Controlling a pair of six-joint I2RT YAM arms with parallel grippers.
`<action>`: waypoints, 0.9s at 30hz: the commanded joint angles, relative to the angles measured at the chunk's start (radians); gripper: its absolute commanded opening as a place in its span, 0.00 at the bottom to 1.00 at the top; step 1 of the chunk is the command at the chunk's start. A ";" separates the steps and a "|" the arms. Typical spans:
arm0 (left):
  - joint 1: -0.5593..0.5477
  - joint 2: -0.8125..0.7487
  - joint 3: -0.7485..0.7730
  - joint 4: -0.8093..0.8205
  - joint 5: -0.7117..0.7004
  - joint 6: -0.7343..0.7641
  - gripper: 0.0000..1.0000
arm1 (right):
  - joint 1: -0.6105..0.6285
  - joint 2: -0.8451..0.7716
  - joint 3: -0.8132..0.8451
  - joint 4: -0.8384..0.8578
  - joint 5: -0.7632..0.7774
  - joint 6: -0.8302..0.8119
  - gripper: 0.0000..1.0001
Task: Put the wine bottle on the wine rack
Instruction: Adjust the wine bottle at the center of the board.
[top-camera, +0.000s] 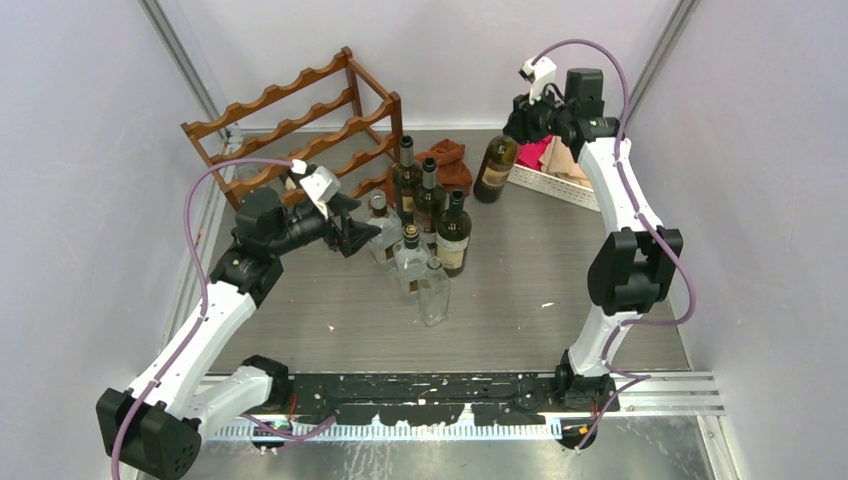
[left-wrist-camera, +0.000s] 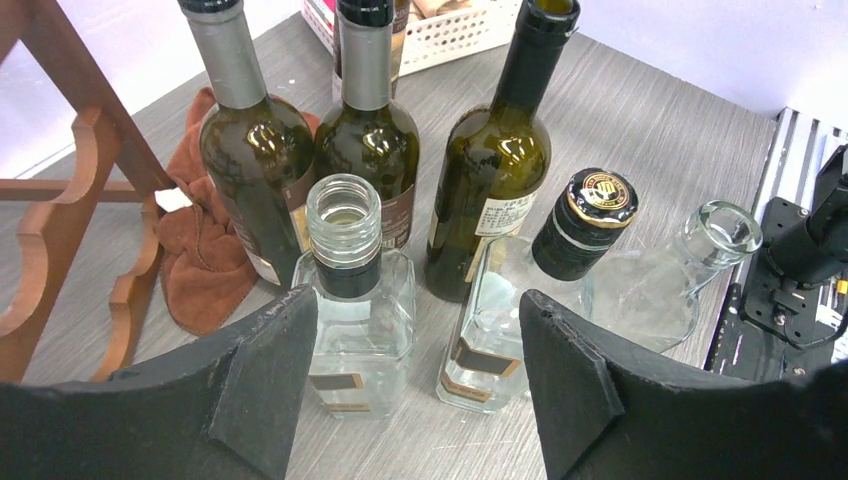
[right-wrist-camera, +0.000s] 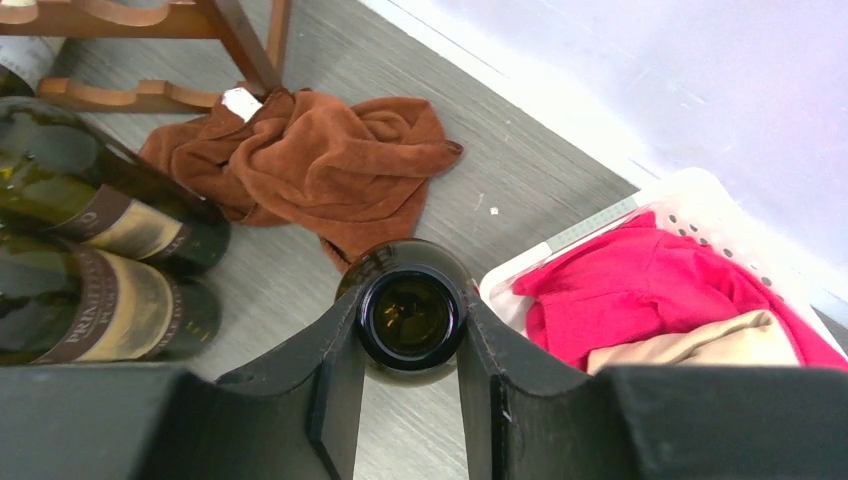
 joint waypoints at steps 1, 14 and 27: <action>0.005 -0.046 0.002 0.059 -0.016 -0.017 0.74 | -0.007 0.024 0.143 -0.004 -0.014 0.007 0.15; 0.006 -0.032 0.015 0.056 -0.021 -0.010 0.74 | 0.038 0.061 0.221 -0.131 -0.024 -0.068 0.44; 0.007 -0.028 0.033 0.038 -0.012 -0.010 0.73 | 0.054 -0.005 0.182 -0.156 0.000 -0.102 0.60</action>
